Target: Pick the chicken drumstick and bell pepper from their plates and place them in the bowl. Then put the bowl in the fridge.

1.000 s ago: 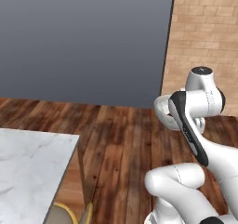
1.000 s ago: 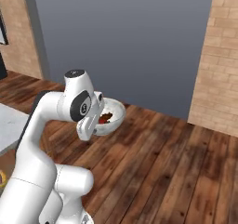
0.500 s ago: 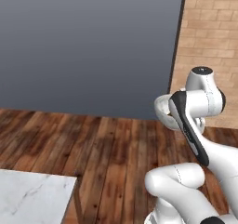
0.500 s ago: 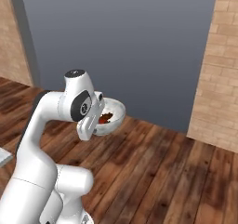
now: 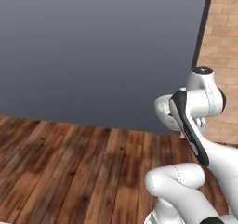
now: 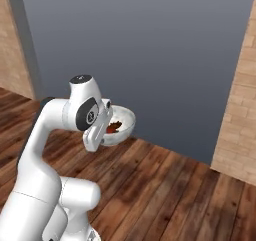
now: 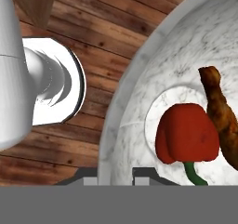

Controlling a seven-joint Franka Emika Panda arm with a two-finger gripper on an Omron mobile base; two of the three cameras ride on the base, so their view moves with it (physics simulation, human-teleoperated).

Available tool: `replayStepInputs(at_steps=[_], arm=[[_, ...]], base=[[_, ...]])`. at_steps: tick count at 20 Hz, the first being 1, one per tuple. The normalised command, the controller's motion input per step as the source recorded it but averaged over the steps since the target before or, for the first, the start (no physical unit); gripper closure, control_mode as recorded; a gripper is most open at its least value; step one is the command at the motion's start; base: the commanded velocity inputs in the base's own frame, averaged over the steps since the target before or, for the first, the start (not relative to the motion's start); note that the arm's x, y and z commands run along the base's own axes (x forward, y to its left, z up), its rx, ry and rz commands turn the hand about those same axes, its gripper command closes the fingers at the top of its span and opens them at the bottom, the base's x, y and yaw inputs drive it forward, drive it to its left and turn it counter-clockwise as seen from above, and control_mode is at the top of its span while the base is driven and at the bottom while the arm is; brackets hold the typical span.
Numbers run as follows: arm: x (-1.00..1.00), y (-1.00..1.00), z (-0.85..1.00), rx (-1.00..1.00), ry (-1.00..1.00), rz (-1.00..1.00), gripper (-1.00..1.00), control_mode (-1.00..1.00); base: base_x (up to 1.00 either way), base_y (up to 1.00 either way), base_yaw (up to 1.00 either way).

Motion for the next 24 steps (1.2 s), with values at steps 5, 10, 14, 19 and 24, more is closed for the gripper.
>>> replayStepInputs(at_steps=[5,10,14,19,24], arm=[[0.0,0.0,0.0,0.0,0.0,0.0,1.0,1.0],[0.0,0.0,0.0,0.0,0.0,0.0,1.0,1.0],[0.0,0.0,0.0,0.0,0.0,0.0,1.0,1.0],[0.0,0.0,0.0,0.0,0.0,0.0,1.0,1.0],[0.0,0.0,0.0,0.0,0.0,0.0,1.0,1.0]], base=[[0.82,0.08,0.26],[0.75,0.04,0.37],[0.69,0.0,0.46],[0.69,0.0,0.45],[0.75,0.04,0.37]])
